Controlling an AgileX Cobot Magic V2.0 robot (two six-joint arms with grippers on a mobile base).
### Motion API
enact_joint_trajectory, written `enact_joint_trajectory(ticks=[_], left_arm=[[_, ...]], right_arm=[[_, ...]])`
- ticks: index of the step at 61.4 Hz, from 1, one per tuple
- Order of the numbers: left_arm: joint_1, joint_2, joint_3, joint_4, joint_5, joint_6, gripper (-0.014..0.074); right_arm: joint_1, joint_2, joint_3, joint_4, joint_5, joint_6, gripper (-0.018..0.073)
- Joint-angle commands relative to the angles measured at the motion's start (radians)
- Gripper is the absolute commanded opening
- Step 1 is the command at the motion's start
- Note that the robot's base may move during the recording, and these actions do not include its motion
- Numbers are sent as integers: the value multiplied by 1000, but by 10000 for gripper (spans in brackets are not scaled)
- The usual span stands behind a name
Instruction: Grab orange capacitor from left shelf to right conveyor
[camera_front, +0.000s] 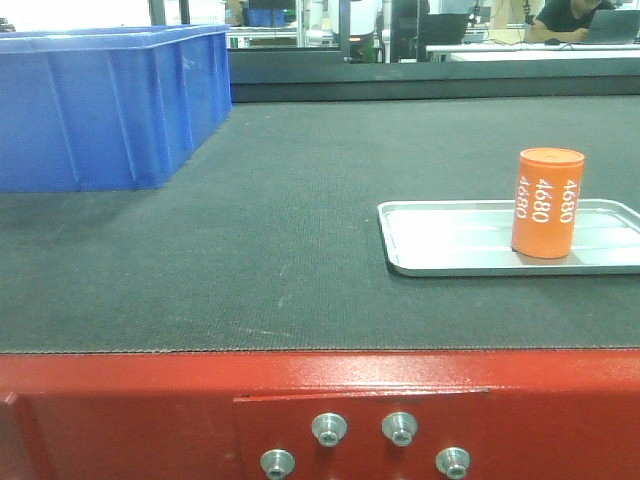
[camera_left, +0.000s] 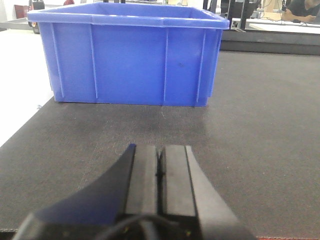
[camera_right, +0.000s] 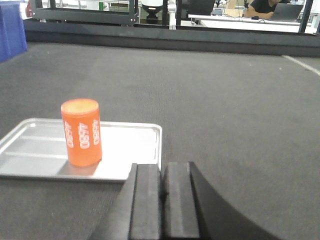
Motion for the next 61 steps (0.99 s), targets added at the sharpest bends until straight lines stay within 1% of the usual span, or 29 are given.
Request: enact_joint_trajectory(ticks=[1,61], left_arm=[[0,-10,-3,-2,-89,-2,-127],[0,-10,-3,-2,-89,-2,-127]], right_arm=[[-6,-9,12,2,-127,-4,55],[-6,-9,17,3,-115,-4,55]])
